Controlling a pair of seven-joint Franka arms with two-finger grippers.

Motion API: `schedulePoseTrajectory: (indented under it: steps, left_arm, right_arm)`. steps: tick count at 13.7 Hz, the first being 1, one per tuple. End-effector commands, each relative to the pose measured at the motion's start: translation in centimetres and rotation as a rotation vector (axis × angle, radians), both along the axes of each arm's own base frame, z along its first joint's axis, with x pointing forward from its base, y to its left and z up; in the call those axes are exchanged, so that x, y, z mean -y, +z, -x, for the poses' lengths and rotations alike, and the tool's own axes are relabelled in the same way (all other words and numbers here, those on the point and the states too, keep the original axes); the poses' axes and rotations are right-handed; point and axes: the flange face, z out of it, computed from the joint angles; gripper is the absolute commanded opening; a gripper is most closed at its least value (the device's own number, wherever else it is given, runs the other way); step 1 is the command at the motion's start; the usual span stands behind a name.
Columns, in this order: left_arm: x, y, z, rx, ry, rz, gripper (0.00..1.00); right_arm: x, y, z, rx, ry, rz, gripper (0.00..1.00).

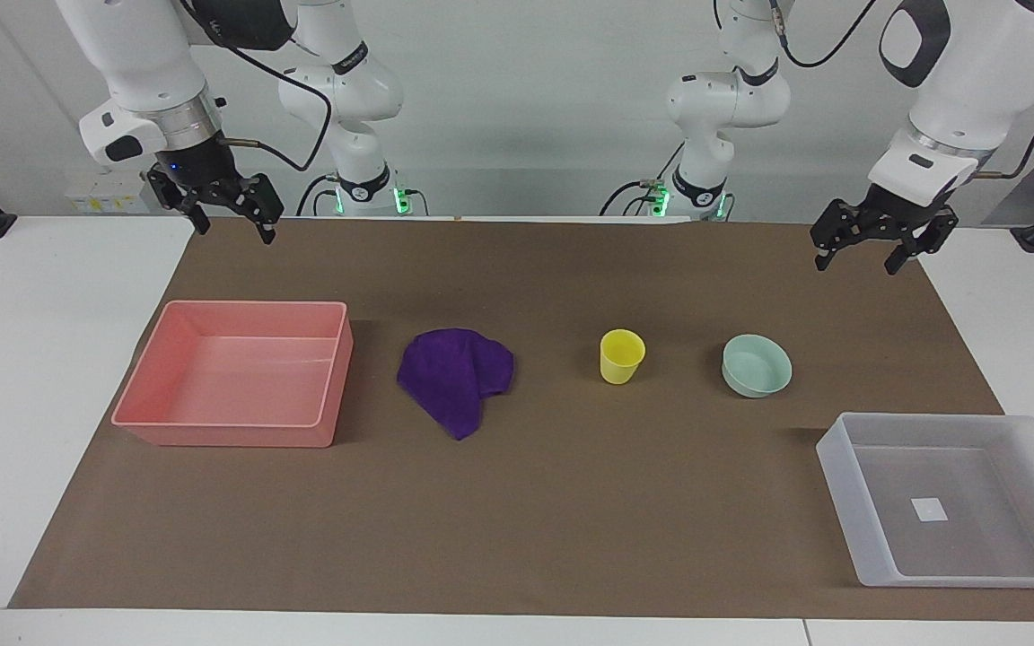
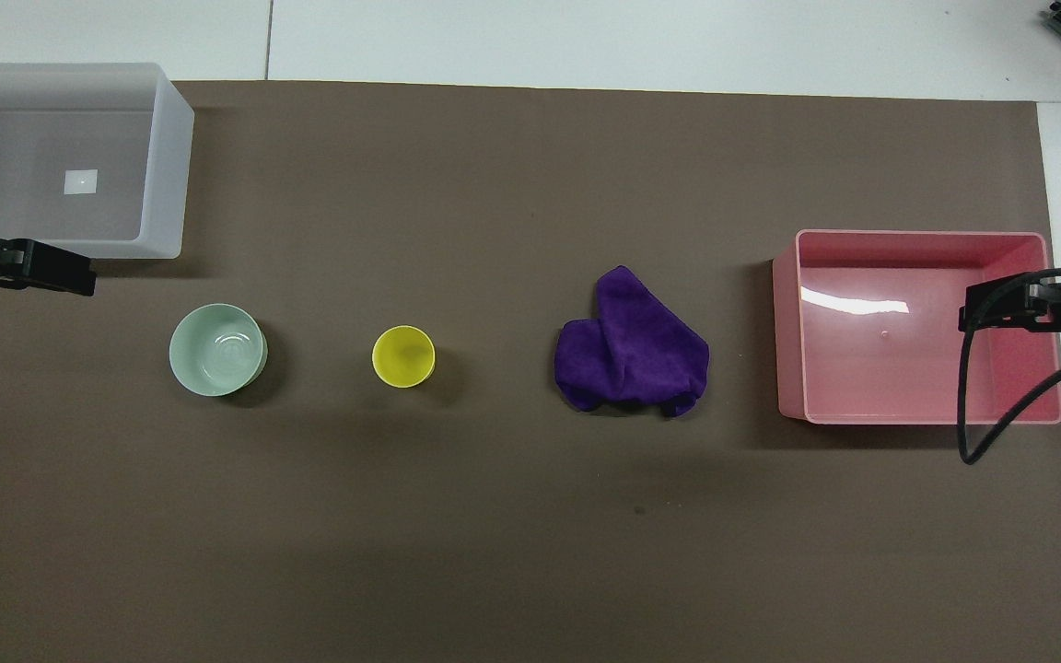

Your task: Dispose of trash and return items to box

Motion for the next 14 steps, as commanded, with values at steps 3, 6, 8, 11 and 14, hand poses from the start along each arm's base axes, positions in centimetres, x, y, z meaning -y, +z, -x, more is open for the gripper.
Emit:
schedulePoseTrajectory:
  steps: [3,6,8,11,14]
  left_arm:
    - [0.56,0.05,0.92,-0.016,-0.003,-0.014,1.00]
    - [0.87,0.21,1.30,-0.023,-0.009,-0.015,1.00]
    - [0.87,0.14,1.31,-0.025,-0.007,-0.015,1.00]
    - [0.29,0.34,1.19,-0.016,0.002,-0.014,1.00]
    - [0.37,0.27,1.20,-0.017,0.002,-0.014,1.00]
  right_arm:
    - [0.16,0.06,0.58,0.004,0.024,-0.001,1.00]
    - [0.16,0.06,0.58,0.004,0.024,-0.001,1.00]
    - [0.16,0.05,0.60,0.003,0.024,-0.001,1.00]
    - [0.16,0.06,0.58,0.004,0.024,-0.001,1.00]
    - [0.24,0.06,0.59,0.004,0.022,-0.001,1.00]
